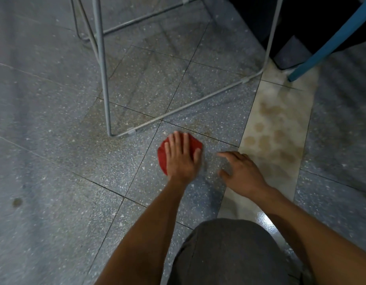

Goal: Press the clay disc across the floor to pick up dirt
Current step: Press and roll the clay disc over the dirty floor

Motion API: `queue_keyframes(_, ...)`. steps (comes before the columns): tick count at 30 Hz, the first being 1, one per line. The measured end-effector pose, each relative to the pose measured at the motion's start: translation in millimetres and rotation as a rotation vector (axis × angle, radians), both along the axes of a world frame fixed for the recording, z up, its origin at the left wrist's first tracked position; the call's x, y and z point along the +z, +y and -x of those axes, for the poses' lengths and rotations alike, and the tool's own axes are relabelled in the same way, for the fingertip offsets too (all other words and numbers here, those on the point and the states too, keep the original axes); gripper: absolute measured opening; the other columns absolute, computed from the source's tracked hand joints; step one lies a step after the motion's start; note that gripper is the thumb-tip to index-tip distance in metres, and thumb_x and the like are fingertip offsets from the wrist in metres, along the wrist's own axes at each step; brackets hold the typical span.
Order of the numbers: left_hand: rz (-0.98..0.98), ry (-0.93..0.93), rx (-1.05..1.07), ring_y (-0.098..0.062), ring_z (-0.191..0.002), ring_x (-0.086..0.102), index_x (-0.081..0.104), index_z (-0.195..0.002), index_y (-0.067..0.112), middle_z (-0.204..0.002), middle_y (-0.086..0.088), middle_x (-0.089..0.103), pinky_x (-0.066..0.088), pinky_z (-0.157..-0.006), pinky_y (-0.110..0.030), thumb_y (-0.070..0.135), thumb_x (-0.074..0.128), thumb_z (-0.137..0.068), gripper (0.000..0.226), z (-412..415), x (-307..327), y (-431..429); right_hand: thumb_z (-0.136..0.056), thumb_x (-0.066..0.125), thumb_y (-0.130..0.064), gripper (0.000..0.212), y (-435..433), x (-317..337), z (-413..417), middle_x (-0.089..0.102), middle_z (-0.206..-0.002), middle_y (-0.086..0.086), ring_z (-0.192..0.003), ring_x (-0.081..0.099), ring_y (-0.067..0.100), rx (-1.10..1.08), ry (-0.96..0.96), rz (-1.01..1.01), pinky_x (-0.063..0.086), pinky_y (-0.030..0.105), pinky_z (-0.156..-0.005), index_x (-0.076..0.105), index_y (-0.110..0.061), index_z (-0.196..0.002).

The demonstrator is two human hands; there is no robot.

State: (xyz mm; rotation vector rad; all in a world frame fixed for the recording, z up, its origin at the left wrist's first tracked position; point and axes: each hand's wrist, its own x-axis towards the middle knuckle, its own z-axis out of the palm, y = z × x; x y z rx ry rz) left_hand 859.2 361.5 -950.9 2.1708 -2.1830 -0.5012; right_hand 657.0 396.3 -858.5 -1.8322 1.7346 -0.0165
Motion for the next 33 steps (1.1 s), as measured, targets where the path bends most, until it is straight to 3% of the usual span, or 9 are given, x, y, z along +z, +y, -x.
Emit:
queue_keyframes(2, 0.009, 0.028, -0.275, -0.032, -0.166, -0.013, -0.001, -0.173, 0.024, -0.18, -0.012, -0.009, -0.003, -0.135, -0.055, 0.067, 0.017, -0.111, 0.077, 4, -1, 34, -0.091, 0.066, -0.035, 0.059, -1, 2, 9, 0.053, -0.148, 0.003, -0.131, 0.049, 0.03, -0.031, 0.007, 0.01, 0.041, 0.038, -0.111, 0.048, -0.029, -0.147)
queue_keyframes(4, -0.014, 0.02, -0.492, -0.031, -0.167, -0.006, 0.004, -0.173, 0.028, -0.181, -0.01, -0.004, 0.01, -0.134, -0.059, 0.069, 0.024, -0.11, 0.077, -16, -6, 77, -0.091, 0.067, -0.036, 0.059, -3, 2, 22, 0.056, -0.145, 0.004, -0.13, 0.051, 0.03, -0.064, 0.026, 0.02, 0.042, 0.038, -0.109, 0.049, -0.028, -0.146)
queue_keyframes(7, -0.015, -0.019, -0.624, -0.032, -0.167, 0.008, 0.015, -0.172, 0.031, -0.181, -0.009, 0.007, 0.026, -0.129, -0.062, 0.069, 0.035, -0.109, 0.076, -75, -9, 112, -0.091, 0.066, -0.036, 0.058, -4, 4, 44, 0.057, -0.143, 0.007, -0.128, 0.051, 0.033, -0.112, 0.067, 0.009, 0.042, 0.037, -0.108, 0.051, -0.025, -0.146)
queue_keyframes(12, -0.01, -0.036, -0.292, -0.028, -0.168, -0.005, 0.007, -0.173, 0.033, -0.181, -0.006, -0.004, 0.004, -0.135, -0.058, 0.065, 0.027, -0.11, 0.073, -108, -2, 47, -0.09, 0.066, -0.039, 0.062, -9, -1, 62, 0.058, -0.142, 0.008, -0.128, 0.051, 0.035, -0.15, 0.109, 0.005, 0.044, 0.038, -0.106, 0.049, -0.023, -0.147)
queue_keyframes(16, 0.0, -0.063, 0.078, -0.039, -0.166, -0.003, 0.009, -0.173, 0.019, -0.179, -0.021, 0.002, 0.0, -0.135, -0.056, 0.065, 0.011, -0.109, 0.079, -41, -6, -28, -0.09, 0.067, -0.037, 0.061, -11, -8, 55, 0.058, -0.141, 0.009, -0.125, 0.052, 0.036, -0.181, 0.066, 0.004, 0.043, 0.039, -0.107, 0.049, -0.024, -0.147)
queue_keyframes(19, -0.018, -0.06, 0.171, -0.044, -0.165, -0.005, 0.005, -0.172, 0.011, -0.177, -0.027, 0.0, 0.002, -0.134, -0.059, 0.064, 0.005, -0.108, 0.083, 17, -4, -55, -0.09, 0.068, -0.035, 0.06, -7, -9, 45, 0.058, -0.14, 0.01, -0.124, 0.053, 0.036, -0.178, 0.032, 0.017, 0.042, 0.037, -0.106, 0.05, -0.023, -0.146)
queue_keyframes(24, 0.039, 0.028, -0.339, -0.036, -0.166, -0.01, 0.003, -0.173, 0.019, -0.179, -0.016, -0.006, 0.001, -0.135, -0.055, 0.064, 0.017, -0.112, 0.077, 66, -3, -19, -0.088, 0.069, -0.038, 0.06, -5, -8, 52, 0.06, -0.138, 0.011, -0.124, 0.054, 0.035, -0.202, 0.062, 0.03, 0.042, 0.036, -0.106, 0.052, -0.024, -0.143)
queue_keyframes(28, 0.055, 0.034, -0.695, -0.029, -0.168, 0.002, 0.021, -0.172, 0.028, -0.18, -0.009, 0.009, 0.014, -0.134, -0.057, 0.065, 0.036, -0.11, 0.073, 8, -6, 51, -0.087, 0.07, -0.038, 0.061, -5, -1, 82, 0.058, -0.14, 0.008, -0.125, 0.055, 0.031, -0.307, 0.038, -0.009, 0.044, 0.033, -0.104, 0.052, -0.027, -0.144)
queue_keyframes(33, 0.02, -0.011, -0.638, -0.031, -0.167, 0.003, 0.015, -0.172, 0.033, -0.181, -0.008, 0.004, 0.017, -0.132, -0.062, 0.064, 0.031, -0.111, 0.07, -61, -1, 35, -0.084, 0.073, -0.034, 0.059, -2, 3, 126, 0.06, -0.136, 0.006, -0.113, 0.063, 0.03, -0.457, -0.001, -0.015, 0.046, 0.032, -0.098, 0.055, -0.031, -0.14)
